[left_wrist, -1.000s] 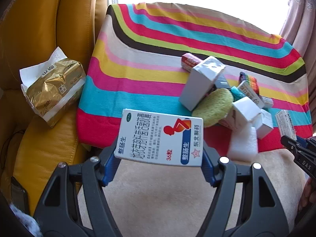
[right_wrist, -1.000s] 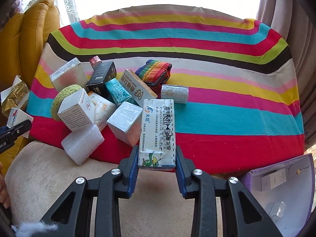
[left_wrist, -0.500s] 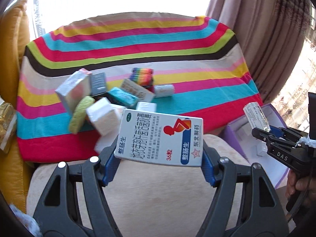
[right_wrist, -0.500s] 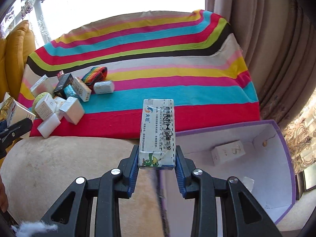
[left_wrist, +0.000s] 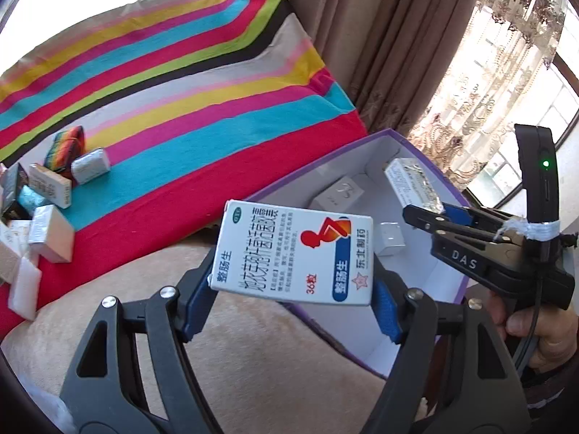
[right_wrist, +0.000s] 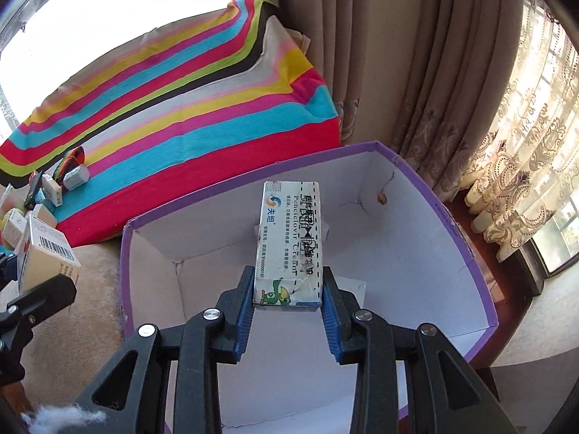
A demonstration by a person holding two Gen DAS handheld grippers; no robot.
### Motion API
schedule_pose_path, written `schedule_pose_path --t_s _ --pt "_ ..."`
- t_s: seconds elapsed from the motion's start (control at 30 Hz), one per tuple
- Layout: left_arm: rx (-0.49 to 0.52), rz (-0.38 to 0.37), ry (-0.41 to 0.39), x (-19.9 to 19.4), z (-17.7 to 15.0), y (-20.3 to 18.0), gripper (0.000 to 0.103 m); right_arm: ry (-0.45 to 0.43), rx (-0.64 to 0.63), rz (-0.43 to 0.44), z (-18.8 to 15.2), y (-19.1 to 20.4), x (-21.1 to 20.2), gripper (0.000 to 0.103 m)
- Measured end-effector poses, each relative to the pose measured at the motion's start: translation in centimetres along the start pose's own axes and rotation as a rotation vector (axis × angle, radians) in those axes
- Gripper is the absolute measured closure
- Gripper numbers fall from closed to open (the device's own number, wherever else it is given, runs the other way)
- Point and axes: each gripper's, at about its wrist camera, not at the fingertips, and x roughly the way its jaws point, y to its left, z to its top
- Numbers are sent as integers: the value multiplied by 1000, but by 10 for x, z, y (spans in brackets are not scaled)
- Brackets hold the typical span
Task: Organize objects
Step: 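Carry both items into the storage box and release them, then grasp the silver-wrapped box with the right gripper while the left grasps the pink-printed white box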
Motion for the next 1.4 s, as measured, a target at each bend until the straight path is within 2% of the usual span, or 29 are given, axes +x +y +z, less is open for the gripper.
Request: schedule_pose_path --t_s 0.07,0.13,0.17,0.2,0.3,0.37,0.47,0.67,0.83,0.93,1.1,1.17,1.3,1.4 --pt "9 -41 20 7 2 -7 17 4 16 -9 -1 -5 2 66" --pt "6 -46 17 7 1 -8 16 14 26 -12 -1 -6 4 55" --pt "0 -47 6 3 1 -5 16 18 27 -18 -1 -6 6 44" --pt "-9 -38 -11 0 1 -2 16 15 24 -26 1 -4 7 32" --pt "-51 23 -65 -14 0 17 15 -62 -6 -28 1 7 1 19" --pt "-90 40 -83 -23 -2 34 15 -110 -29 -10 3 19 -4 15" --pt "-158 84 -97 -37 -9 64 15 -140 -75 44 8 40 -8 15" --pt "-314 144 -130 -76 -33 129 15 -131 -128 155 18 90 -7 15" --pt "-440 230 -177 -110 -54 180 15 -61 -157 234 21 135 -1 15" --pt "-499 302 -190 -127 -67 212 16 -48 -173 304 21 163 1 15" --pt "-519 429 -183 -140 -82 254 27 -15 -234 350 19 219 7 15" --pt "-513 472 -149 -138 -84 270 31 7 -246 372 21 238 10 15" --pt "-484 485 -104 -129 -83 284 35 26 -261 385 25 269 17 15" --pt "-472 463 -89 -124 -81 290 35 34 -286 391 27 289 23 15"
